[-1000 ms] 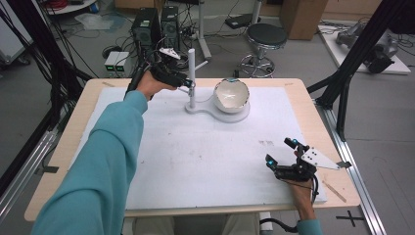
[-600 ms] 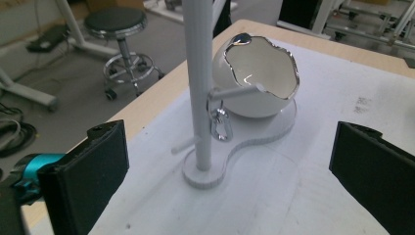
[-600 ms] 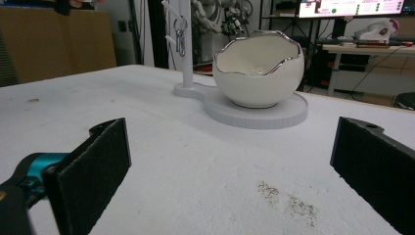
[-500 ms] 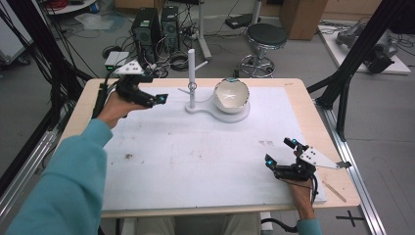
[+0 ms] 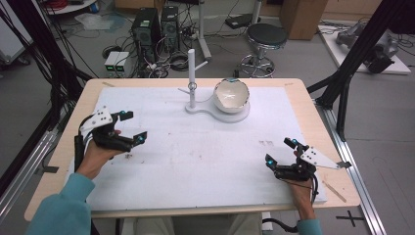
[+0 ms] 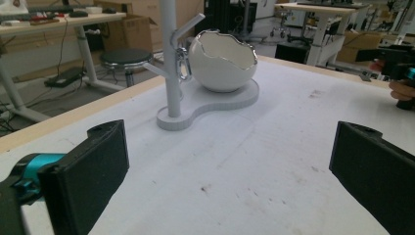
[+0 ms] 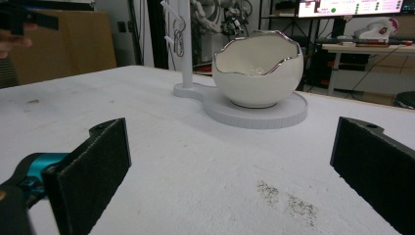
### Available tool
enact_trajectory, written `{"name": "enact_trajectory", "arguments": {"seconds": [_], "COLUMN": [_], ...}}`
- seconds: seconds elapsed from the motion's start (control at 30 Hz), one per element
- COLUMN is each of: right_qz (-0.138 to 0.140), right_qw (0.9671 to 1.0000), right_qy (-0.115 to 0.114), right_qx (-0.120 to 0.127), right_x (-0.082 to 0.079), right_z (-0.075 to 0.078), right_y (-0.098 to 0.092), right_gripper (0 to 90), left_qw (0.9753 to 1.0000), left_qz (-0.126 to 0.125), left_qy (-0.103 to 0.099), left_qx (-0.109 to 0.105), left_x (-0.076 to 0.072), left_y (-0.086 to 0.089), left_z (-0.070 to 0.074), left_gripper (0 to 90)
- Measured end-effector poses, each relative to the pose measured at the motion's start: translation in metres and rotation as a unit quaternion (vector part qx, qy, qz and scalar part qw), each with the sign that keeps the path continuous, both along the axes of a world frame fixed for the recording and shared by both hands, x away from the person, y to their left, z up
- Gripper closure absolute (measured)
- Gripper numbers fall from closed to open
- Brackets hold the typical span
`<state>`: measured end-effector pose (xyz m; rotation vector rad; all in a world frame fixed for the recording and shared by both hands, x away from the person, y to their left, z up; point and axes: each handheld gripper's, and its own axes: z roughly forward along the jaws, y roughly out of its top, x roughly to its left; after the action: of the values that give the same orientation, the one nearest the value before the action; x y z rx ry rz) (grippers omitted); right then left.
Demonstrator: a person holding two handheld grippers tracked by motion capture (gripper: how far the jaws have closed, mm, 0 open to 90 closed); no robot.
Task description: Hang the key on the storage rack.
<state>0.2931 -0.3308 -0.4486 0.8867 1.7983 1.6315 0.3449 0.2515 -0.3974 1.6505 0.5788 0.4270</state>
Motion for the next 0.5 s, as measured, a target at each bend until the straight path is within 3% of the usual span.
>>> {"name": "enact_trajectory", "arguments": {"seconds": [0.2, 0.37, 0.5], "right_qz": [0.0, -0.001, 0.0], "right_qw": [1.0, 1.0, 1.0], "right_qy": [0.0, 0.0, -0.002], "right_qx": [0.001, -0.002, -0.003], "right_x": [0.0, -0.001, -0.001], "right_z": [0.0, 0.0, 0.0], "right_y": [0.0, 0.001, 0.001], "right_gripper": [0.6, 0.6, 0.6], "left_qw": [0.9988, 0.9966, 0.9955], "left_qz": [0.027, 0.056, 0.069], "left_qy": [-0.02, -0.038, -0.035], "left_qx": [-0.035, -0.046, -0.054], "left_x": [-0.029, -0.048, -0.056], "left_y": [0.01, 0.014, 0.018], "left_z": [-0.027, -0.044, -0.054], "left_gripper": [1.7, 1.7, 1.7]}}
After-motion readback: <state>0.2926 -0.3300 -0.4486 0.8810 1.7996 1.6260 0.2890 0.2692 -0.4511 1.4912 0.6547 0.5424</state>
